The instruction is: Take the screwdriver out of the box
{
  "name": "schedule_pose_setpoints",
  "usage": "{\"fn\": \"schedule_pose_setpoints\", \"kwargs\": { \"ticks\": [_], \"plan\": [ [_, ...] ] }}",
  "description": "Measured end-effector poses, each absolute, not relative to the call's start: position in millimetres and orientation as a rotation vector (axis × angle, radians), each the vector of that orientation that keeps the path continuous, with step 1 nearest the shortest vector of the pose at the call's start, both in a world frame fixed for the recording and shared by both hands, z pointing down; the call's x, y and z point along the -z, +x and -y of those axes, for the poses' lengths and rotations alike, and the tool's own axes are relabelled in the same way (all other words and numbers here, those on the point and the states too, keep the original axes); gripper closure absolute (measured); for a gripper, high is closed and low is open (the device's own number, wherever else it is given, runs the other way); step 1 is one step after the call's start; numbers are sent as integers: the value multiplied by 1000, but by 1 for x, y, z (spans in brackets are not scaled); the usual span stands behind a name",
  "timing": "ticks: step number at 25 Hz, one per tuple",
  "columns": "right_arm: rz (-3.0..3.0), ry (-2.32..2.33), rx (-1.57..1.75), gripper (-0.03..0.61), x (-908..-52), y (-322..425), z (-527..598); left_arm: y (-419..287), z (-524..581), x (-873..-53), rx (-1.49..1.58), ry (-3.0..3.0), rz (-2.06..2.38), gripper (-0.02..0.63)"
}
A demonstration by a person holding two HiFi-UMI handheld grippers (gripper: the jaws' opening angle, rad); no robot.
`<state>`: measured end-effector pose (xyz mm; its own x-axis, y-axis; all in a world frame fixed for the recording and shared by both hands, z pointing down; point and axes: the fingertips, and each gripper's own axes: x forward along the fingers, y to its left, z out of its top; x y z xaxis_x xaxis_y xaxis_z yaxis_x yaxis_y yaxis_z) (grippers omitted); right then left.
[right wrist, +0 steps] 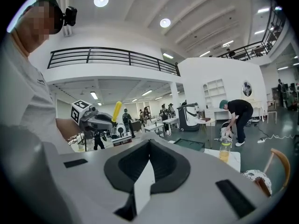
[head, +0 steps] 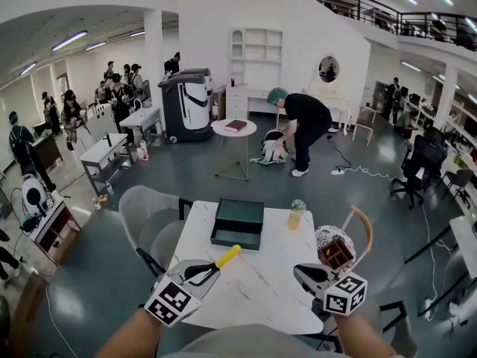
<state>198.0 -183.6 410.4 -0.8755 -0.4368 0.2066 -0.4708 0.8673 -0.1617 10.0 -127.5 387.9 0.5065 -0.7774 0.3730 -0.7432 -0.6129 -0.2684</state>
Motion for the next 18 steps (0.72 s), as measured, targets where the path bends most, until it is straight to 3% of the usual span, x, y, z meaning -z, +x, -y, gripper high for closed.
{"fn": "schedule_pose_setpoints", "kwargs": {
  "ticks": [18],
  "plan": [
    [2867,873,-438,571,-412,91,196,-113,144,-385,594,-2726,-1211,560]
  ]
}}
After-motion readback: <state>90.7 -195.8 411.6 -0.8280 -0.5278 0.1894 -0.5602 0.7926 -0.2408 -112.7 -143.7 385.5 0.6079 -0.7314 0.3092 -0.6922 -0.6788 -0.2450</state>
